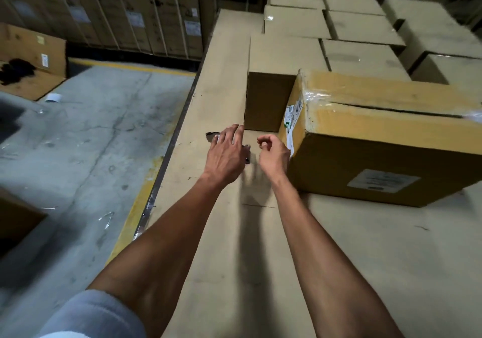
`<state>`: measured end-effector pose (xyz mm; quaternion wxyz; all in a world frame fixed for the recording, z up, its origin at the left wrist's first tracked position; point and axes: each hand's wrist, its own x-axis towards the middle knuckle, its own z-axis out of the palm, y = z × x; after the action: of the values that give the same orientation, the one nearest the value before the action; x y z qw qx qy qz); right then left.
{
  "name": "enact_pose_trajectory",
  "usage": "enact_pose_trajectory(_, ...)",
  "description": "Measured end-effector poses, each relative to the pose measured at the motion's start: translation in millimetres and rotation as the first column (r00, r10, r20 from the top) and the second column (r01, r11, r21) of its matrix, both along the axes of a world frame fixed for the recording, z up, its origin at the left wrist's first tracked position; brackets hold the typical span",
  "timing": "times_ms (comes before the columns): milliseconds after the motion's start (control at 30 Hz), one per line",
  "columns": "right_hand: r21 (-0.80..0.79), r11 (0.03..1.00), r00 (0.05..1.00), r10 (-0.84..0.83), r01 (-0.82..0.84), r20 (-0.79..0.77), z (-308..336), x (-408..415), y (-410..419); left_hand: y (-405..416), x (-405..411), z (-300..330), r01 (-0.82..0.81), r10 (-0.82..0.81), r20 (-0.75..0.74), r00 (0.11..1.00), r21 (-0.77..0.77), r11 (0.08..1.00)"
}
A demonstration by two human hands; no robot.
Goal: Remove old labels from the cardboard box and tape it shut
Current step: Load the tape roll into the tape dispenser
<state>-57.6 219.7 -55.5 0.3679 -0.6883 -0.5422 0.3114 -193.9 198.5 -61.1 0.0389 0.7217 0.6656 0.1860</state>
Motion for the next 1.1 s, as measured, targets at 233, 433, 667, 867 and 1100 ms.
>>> enact_pose_trajectory(233, 0.417, 0.901, 0.984, 0.046, -0.116, 0.175, 66.1, 61.2, -67.7, -48.7, 61.8, 56.6, 0.07, -0.079, 0.045, 0.996, 0.181, 0.981)
enact_pose_trajectory(433, 0.51, 0.858, 0.933, -0.133, -0.06, 0.335, 106.1, 159.9, -99.3, -79.0, 137.9, 82.2, 0.244, -0.238, -0.053, 0.97, 0.195, 0.95)
enact_pose_trajectory(667, 0.095, 0.993, 0.766, -0.007, -0.071, 0.643, 100.3, 281.2, -112.2, -80.4, 218.6, 89.9, 0.263, -0.269, -0.167, 0.949, -0.056, 0.963)
enact_pose_trajectory(867, -0.171, 0.979, 0.644, 0.2, -0.109, 0.738, 93.4, 357.4, -105.3, -76.9, 258.2, 85.9, 0.108, -0.143, -0.19, 0.971, -0.185, 0.977)
enact_pose_trajectory(1100, -0.234, 0.948, 0.65, 0.318, -0.216, 0.69, 94.2, 381.4, -92.2, -74.8, 272.4, 99.4, 0.039, -0.102, -0.229, 0.968, -0.265, 0.964)
